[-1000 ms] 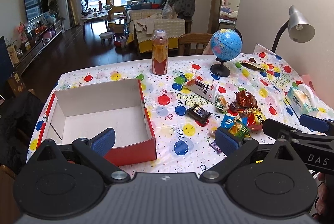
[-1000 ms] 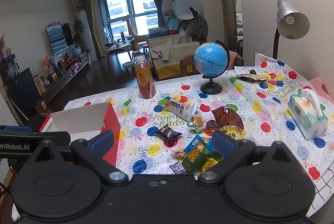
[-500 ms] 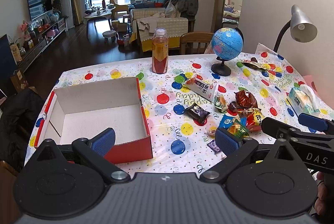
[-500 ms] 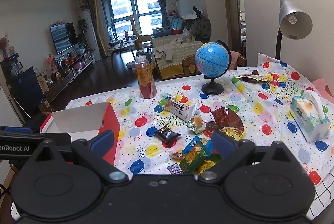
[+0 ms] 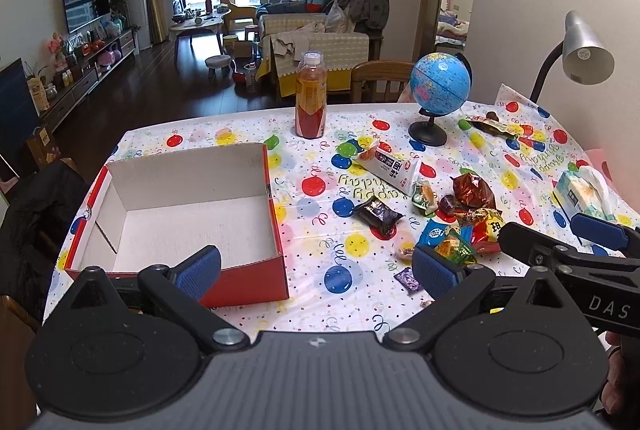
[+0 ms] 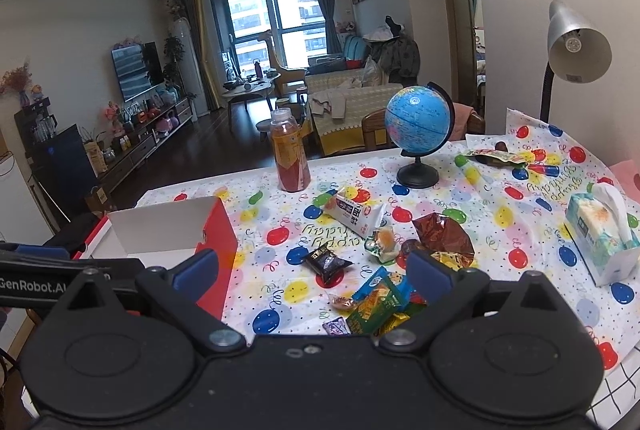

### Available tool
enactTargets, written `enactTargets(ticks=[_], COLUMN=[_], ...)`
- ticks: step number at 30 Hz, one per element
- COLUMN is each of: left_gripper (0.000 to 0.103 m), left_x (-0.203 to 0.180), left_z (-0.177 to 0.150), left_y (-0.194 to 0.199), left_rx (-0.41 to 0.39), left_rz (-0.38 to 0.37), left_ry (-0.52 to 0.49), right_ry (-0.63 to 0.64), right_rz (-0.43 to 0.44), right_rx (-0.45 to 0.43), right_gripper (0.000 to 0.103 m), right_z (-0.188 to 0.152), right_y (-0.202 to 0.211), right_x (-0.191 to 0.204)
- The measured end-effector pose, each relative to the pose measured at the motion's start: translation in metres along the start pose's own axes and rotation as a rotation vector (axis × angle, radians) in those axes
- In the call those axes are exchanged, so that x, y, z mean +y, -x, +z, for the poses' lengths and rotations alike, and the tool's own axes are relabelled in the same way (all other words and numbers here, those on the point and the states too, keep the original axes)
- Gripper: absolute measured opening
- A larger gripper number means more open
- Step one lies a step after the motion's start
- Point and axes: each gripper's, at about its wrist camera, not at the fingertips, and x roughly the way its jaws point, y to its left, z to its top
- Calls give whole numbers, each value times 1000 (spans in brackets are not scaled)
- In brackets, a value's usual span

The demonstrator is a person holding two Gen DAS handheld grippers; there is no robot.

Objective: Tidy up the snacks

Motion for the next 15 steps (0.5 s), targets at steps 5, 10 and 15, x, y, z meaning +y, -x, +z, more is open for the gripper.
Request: enactTargets(ticks=[5, 10, 15], left_gripper=[102, 102, 102], left_x=[-2, -7, -15], left_z=[1, 3, 7], left_y=[1, 0, -5], left_rx=[-6, -3, 10], left_rz=[-1, -2, -16], left_ry=[0, 3, 4], right_ry=[2, 8, 8], right_rz=[4, 2, 5], right_rx=[-6, -13, -16], right_gripper=[100, 100, 100], right_z=[2, 3, 4], right_y=[2, 3, 4], right_x=[-3, -6, -9])
